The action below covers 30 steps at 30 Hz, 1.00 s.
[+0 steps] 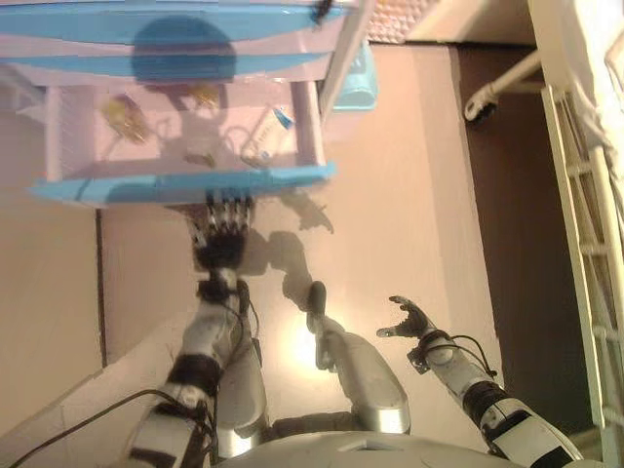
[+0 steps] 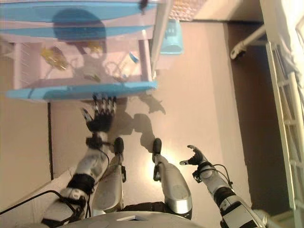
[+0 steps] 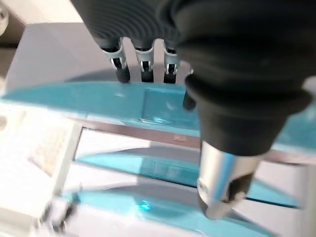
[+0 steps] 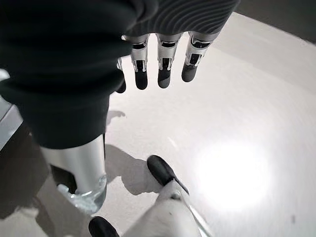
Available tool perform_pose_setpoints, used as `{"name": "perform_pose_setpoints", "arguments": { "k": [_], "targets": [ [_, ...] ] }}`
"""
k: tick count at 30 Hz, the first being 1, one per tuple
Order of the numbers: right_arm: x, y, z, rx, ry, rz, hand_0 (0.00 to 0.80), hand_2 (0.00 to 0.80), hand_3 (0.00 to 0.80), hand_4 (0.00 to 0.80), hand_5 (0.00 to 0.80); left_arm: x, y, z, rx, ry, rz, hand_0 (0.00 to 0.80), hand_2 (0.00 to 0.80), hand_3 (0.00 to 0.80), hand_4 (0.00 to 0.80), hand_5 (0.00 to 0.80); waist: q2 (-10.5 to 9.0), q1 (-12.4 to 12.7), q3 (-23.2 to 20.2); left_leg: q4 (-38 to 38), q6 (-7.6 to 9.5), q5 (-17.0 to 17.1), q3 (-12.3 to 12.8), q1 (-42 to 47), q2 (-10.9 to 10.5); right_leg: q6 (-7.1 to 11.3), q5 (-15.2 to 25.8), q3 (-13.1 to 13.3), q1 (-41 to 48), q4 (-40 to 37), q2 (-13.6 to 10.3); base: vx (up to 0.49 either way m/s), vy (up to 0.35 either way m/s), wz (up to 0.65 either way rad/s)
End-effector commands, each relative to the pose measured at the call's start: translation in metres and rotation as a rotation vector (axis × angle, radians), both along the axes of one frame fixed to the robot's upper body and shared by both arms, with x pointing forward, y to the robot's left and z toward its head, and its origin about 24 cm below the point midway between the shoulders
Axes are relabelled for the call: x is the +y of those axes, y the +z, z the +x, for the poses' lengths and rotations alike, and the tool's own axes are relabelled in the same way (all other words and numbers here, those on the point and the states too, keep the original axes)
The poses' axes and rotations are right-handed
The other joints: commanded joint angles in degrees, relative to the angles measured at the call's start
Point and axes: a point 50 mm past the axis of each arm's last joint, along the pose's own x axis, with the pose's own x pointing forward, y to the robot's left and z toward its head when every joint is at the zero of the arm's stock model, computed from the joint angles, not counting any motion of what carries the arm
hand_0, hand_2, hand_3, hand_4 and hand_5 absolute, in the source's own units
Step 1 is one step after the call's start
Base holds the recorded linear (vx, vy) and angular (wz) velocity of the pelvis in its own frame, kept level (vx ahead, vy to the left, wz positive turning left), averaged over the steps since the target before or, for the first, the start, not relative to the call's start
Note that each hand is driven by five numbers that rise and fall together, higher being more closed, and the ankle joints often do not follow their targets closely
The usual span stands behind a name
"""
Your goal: Open the drawer and pick up the medicine
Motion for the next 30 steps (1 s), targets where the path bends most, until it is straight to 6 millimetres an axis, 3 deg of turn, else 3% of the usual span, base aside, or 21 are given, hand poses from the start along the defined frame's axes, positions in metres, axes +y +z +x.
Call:
{"name": "perform_pose_setpoints", "arguments": {
  "k": [1, 5, 7, 10, 15, 20, 24, 30],
  "targets": [
    [-0.027, -0.015, -0.032, 0.116, 0.001, -0.071, 0.000, 0.000, 0.000, 0.000, 0.000, 0.021, 0.033, -0.023, -0.526, -0.008, -0.071, 0.000, 0.000, 0.000, 0.000, 0.000, 2.45, 5.48, -11.66, 8.43, 3.81, -11.65, -0.84, -2.11, -8.37, 1.07, -2.47, 0.37, 0.44, 1.67, 0.36, 0.057, -0.027, 0.38],
    [-0.039, -0.015, -0.035, 0.140, 0.010, -0.087, 0.000, 0.000, 0.000, 0.000, 0.000, 0.032, -0.039, -0.077, -0.189, -0.038, -0.070, 0.000, 0.000, 0.000, 0.000, 0.000, 3.68, 7.49, -12.31, 8.79, 4.01, -11.53, -1.38, -0.80, -8.60, 0.77, -3.38, -1.61, 2.76, 2.32, -0.03, 0.049, -0.023, 0.46],
    [-0.042, -0.017, -0.037, 0.142, 0.003, -0.081, 0.000, 0.000, 0.000, 0.000, 0.000, 0.034, -0.061, -0.098, -0.033, -0.033, -0.086, 0.000, 0.000, 0.000, 0.000, 0.000, 3.79, 8.10, -12.47, 8.89, 4.12, -11.60, -1.73, -0.26, -8.78, 0.79, -3.67, -2.27, 3.64, 2.39, -0.19, 0.053, -0.037, 0.26],
    [-0.041, -0.023, -0.046, 0.157, -0.025, -0.054, 0.000, 0.000, 0.000, 0.000, 0.000, 0.040, -0.103, -0.149, 0.361, -0.025, -0.026, 0.000, 0.000, 0.000, 0.000, 0.000, 4.10, 9.37, -13.59, 8.28, 4.22, -11.55, -2.40, 0.91, -9.21, 0.89, -4.20, -3.63, 5.16, 2.11, -0.49, 0.086, -0.029, 0.07],
    [-0.047, -0.029, -0.056, 0.183, -0.077, -0.048, 0.000, 0.000, 0.000, 0.000, 0.000, 0.059, -0.133, -0.200, 0.804, -0.009, 0.100, 0.000, 0.000, 0.000, 0.000, 0.000, 5.42, 9.73, -15.11, 7.35, 4.11, -11.32, -2.82, 2.08, -9.76, 0.90, -4.89, -4.97, 6.06, 1.80, -0.79, 0.057, 0.036, 0.28],
    [-0.053, -0.036, -0.072, 0.235, -0.116, -0.072, 0.000, 0.000, 0.000, 0.000, 0.000, 0.076, -0.142, -0.217, 1.025, -0.004, 0.314, 0.000, 0.000, 0.000, 0.000, 0.000, 6.18, 8.76, -16.54, 7.44, 4.26, -11.79, -2.38, 2.74, -10.24, 0.97, -5.33, -5.44, 6.41, 1.92, -1.40, 0.058, 0.081, 0.19],
    [-0.057, -0.045, -0.092, 0.289, -0.195, -0.105, 0.000, 0.000, 0.000, 0.000, 0.000, 0.093, -0.150, -0.226, 1.379, -0.040, 0.634, 0.000, 0.000, 0.000, 0.000, 0.000, 6.02, 7.31, -17.87, 6.61, 4.60, -11.94, -1.93, 3.74, -10.36, 1.26, -5.29, -4.83, 6.69, 1.74, -1.52, 0.082, 0.054, 0.13],
    [-0.083, -0.045, -0.116, 0.317, -0.356, -0.190, 0.000, 0.000, 0.000, 0.000, 0.000, 0.100, -0.147, -0.202, 1.447, -0.225, 1.140, 0.000, 0.000, 0.000, 0.000, 0.000, 6.05, 4.02, -19.25, 4.08, 5.42, -12.09, 0.22, 5.80, -9.92, 1.81, -4.44, -2.57, 6.44, 0.90, -1.23, 0.049, 0.058, -0.06]
  ]
}}
